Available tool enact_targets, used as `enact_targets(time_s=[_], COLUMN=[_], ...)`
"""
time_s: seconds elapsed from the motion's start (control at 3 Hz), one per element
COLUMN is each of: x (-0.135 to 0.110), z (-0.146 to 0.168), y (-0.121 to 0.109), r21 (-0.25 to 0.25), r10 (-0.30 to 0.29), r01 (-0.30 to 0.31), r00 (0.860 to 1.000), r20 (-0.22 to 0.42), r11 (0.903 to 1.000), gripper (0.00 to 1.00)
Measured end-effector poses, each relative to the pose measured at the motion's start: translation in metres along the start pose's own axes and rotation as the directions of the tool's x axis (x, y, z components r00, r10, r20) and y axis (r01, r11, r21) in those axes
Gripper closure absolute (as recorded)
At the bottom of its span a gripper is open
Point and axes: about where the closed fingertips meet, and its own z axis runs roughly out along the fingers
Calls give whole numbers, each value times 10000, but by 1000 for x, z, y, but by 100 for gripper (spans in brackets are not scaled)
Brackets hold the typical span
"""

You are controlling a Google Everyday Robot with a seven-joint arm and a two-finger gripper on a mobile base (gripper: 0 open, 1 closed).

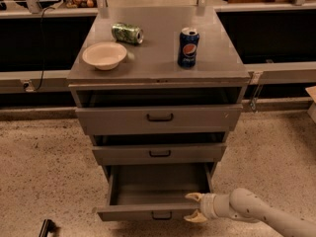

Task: Close bottom drawer

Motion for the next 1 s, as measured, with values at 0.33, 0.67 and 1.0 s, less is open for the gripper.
enact_targets(time_s=[0.33, 0.67, 1.0], x=[23, 63, 63], z=[-1, 10, 12], y=[15, 39, 39], r21=[71, -432, -447], r10=[-90, 338, 357], r01=[88, -326, -344], r00=[9993, 9990, 9989], r20=[362, 284, 294], r11=[9999, 9985, 9984], gripper=[64, 89, 100])
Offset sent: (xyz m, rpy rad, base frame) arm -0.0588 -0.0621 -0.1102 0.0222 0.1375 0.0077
